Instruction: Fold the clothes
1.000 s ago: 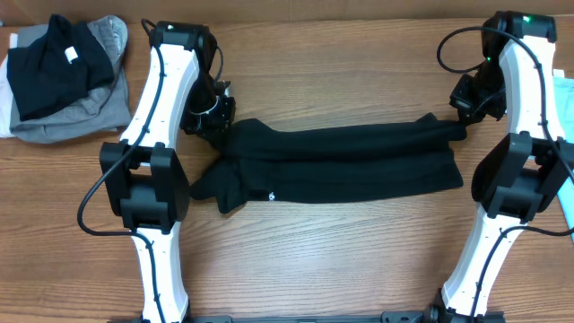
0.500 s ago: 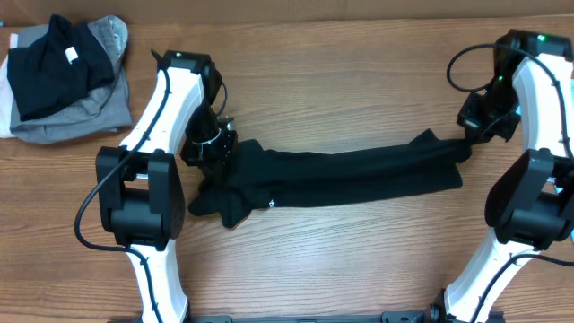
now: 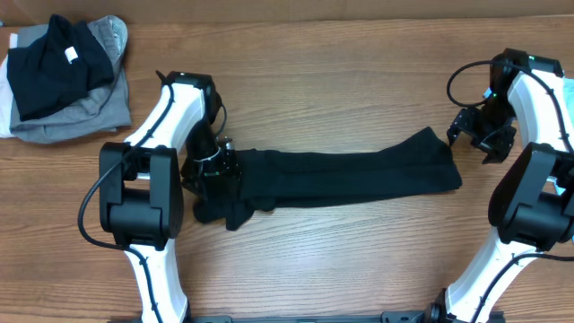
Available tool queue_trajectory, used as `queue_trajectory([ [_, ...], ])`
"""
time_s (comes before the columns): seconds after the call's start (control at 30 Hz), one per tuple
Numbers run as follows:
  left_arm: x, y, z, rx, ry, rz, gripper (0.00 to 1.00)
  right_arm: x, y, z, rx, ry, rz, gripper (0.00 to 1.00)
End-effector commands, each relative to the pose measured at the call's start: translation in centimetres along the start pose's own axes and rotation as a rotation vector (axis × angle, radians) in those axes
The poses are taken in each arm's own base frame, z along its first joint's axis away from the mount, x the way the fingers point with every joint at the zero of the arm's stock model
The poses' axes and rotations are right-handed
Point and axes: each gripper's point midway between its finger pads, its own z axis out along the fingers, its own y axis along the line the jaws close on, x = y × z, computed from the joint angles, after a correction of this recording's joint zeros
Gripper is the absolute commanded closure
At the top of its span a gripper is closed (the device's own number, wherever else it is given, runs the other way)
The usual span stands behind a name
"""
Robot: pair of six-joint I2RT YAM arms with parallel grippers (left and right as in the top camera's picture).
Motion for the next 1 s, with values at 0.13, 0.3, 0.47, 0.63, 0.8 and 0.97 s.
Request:
queue_trajectory([
  [0.13,0.2,-2.7,-9.2,-0.008,-0.349,0.075,0.12,-0.8,0.2,-3.4,-0.028,-0.055,0.006,0.0],
  [0.3,0.7,-6.2,-10.0,0.027,-0.425,0.175,0.26,0.3,3.2,-3.1,-0.183,-0.004,-0.135,0.29],
  [0.47,-1.1,-7.8,-6.5,0.009,-0.391,0.205,0.81,0.7,4.6,-1.7,-0.203,0.002,-0.158,0.89],
  [0.63,-3.7,-6.0,-2.2,0.008,-0.302,0.126,0.96,2.0,6.0,0.5,-0.211,0.032,-0.192,0.96],
  [0.8,-4.6,-3.3,1.0,0.014,-0.215,0.053,0.96,3.6,6.2,2.3,-0.19,0.08,-0.205,0.96],
  [0.97,-5.1,-1.5,3.8,0.031,-0.181,0.008,0.96,5.3,5.6,5.0,-0.167,0.134,-0.198,0.96],
])
